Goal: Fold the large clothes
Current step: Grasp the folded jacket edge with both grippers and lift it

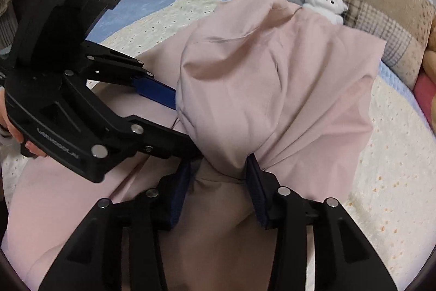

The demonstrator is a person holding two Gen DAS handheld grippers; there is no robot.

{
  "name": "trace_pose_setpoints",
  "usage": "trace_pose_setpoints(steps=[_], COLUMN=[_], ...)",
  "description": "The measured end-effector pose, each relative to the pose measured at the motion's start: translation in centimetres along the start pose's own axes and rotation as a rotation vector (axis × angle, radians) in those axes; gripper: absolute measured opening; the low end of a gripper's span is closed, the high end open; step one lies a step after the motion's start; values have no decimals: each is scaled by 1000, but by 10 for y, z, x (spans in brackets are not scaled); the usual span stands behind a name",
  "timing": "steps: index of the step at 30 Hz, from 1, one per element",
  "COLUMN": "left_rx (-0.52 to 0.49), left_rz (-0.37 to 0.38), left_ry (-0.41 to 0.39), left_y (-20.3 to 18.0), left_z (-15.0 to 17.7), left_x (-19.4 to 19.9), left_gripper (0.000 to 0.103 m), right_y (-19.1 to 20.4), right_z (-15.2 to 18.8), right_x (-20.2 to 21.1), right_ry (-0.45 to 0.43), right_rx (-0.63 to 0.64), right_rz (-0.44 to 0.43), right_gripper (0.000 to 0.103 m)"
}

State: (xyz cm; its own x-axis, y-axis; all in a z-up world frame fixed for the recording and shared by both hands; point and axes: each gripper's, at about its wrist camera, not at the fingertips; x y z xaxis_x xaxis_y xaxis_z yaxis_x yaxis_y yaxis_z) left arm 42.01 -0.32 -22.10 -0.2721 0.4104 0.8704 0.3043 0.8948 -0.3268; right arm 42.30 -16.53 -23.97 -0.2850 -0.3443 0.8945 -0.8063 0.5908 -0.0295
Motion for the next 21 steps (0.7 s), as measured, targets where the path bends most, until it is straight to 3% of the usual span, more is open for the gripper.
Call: trace_pose_setpoints(steps=[2, 5, 7, 8, 9, 11, 14, 17, 19, 21], left_rx=[19, 30, 23, 32, 62, 115, 200, 267, 219, 124], left_rz=[68, 148, 162, 173, 199, 263, 216, 205, 235, 147], left_ry=[-11, -68, -133, -170, -223, -280, -298, -253, -232, -215], left_y=[0, -2, 2, 7, 20, 41, 105, 160, 179, 184], left_z=[10, 21, 17, 12, 1, -30, -95, -159, -181, -187], left_x=[19, 55, 80, 90, 104, 116, 115, 88, 72, 56], left_gripper=[65, 67, 77, 81, 88, 94, 94, 94, 94, 94], right_y=[1, -7, -27, -39, -56, -97, -165, -226, -253, -267], right_z=[2, 5, 0, -5, -10, -24, -44, -68, -85, -96], right_x=[15, 46, 65, 71, 76, 80, 66, 35, 9, -17], right_ry=[-11, -70, -133, -160, -196, -259, -342, -374, -355, -295], right_rx=[17, -11, -60, -88, -135, -263, -425, -544, -576, -569], right_rz=[12, -41, -75, -87, -91, -67, -165, -286, -351, -331], right_gripper=[43, 43, 50, 57, 75, 94, 93, 91, 91, 90])
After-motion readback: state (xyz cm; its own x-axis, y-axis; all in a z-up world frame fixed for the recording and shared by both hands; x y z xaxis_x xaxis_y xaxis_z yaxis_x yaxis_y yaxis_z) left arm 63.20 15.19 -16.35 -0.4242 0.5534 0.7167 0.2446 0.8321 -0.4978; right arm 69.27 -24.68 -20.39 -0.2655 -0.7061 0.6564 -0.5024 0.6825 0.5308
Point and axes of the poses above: each gripper's, at about its wrist camera, not at the fingertips, and x roughly against the way its jaws point, y to its left, z to its underside, and after that the axes turned 10 degrees about y, right-handed
